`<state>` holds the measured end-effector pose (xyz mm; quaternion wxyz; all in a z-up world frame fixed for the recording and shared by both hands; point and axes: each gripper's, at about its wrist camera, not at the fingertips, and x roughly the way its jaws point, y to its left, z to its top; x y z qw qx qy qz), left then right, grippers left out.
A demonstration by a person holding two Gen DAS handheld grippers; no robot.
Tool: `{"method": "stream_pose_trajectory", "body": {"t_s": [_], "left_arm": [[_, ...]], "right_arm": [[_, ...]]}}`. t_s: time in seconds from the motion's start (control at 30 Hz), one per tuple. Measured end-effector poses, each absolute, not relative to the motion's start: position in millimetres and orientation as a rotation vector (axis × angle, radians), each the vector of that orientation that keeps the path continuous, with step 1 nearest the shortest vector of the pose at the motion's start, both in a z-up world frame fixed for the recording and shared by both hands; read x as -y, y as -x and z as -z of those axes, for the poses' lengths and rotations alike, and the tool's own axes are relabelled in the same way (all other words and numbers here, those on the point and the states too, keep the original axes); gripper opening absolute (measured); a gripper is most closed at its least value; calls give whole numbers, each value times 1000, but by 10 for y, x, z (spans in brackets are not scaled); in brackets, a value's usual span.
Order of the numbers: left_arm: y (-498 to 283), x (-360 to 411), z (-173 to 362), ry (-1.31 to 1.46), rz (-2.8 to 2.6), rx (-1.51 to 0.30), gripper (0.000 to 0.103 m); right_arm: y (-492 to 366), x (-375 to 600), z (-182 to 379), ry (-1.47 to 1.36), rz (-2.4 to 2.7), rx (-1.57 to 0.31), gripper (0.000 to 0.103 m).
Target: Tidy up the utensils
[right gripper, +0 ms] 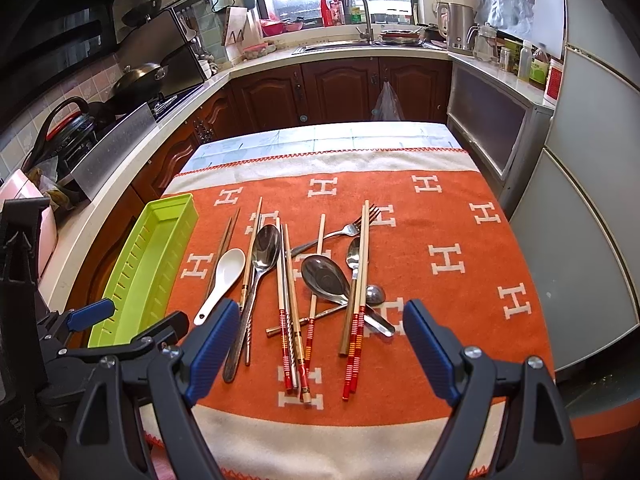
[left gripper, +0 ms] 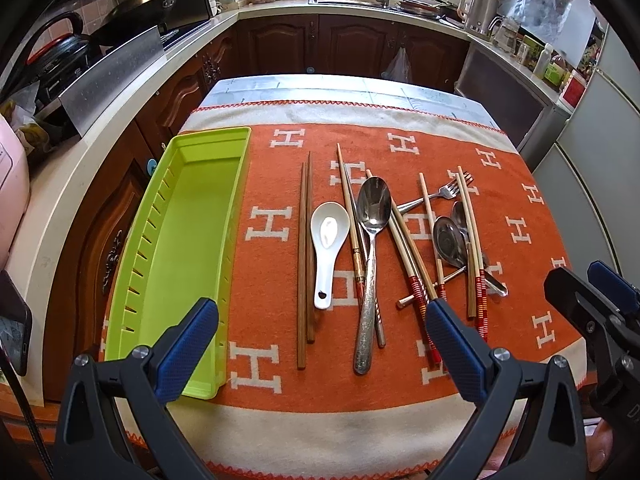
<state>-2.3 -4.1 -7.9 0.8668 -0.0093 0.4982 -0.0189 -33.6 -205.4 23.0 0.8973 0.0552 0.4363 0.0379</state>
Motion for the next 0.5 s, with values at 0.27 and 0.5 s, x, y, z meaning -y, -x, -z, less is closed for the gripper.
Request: {"method": "stream_pose_trajectory", "body": {"t_s": [0.27,0.5], "left_arm": [[41,60,79,11,34,-1033,102],[82,79,52,31,76,-1021,102]], "right_arm": [[353,2065,-238,-119,-79,-898,84],[370,2112,-247,-142,-77,-900,84]]}}
